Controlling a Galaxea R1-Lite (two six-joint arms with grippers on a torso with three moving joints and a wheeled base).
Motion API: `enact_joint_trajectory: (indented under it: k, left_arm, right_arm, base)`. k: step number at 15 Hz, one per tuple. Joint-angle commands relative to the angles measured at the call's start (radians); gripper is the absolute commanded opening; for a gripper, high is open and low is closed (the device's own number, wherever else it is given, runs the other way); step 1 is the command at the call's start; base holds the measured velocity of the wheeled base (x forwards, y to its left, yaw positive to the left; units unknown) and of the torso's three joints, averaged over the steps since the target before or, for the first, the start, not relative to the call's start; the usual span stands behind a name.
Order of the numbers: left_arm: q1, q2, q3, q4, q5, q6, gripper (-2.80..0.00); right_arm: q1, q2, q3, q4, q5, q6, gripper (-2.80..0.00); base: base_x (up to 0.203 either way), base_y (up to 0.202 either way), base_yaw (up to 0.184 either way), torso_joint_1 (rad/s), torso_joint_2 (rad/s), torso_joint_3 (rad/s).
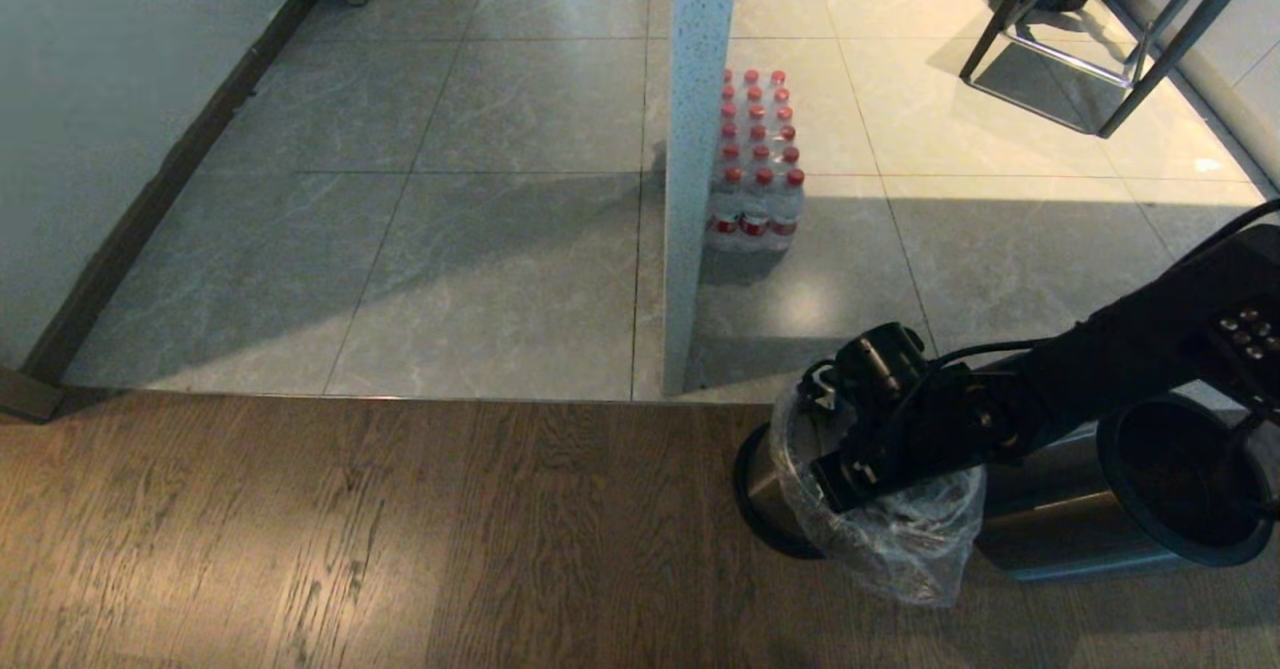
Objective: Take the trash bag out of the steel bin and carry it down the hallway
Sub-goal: Pick up the trash bag
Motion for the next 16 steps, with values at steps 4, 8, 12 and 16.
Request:
enact_joint_trajectory:
  k: [4, 8, 12, 16]
  left_arm:
    - [0.000, 0.000, 0.000, 0.000, 0.000, 0.000, -2.80]
    - [0.000, 0.000, 0.000, 0.000, 0.000, 0.000, -2.80]
    - [0.000, 0.000, 0.000, 0.000, 0.000, 0.000, -2.80]
    - [0.000, 0.000, 0.000, 0.000, 0.000, 0.000, -2.80]
  right_arm:
    - [-0.071, -0.100, 0.007, 0.002, 0.000, -0.004, -2.80]
    - [-0.087, -0.132, 0.015, 0.065, 0.008, 0.001, -2.80]
    - [-0.049, -0.137, -0.001, 0.147, 0.036, 0.002, 0.00]
    - [-0.015, -0.117, -0.007, 0.146, 0.048, 0.003, 0.00]
  base:
    - [0.000, 0.000, 0.000, 0.000, 0.00, 0.000]
    - [0.000, 0.000, 0.000, 0.000, 0.00, 0.000]
    - [0.000, 0.000, 0.000, 0.000, 0.00, 0.000]
    - [0.000, 0.000, 0.000, 0.000, 0.00, 0.000]
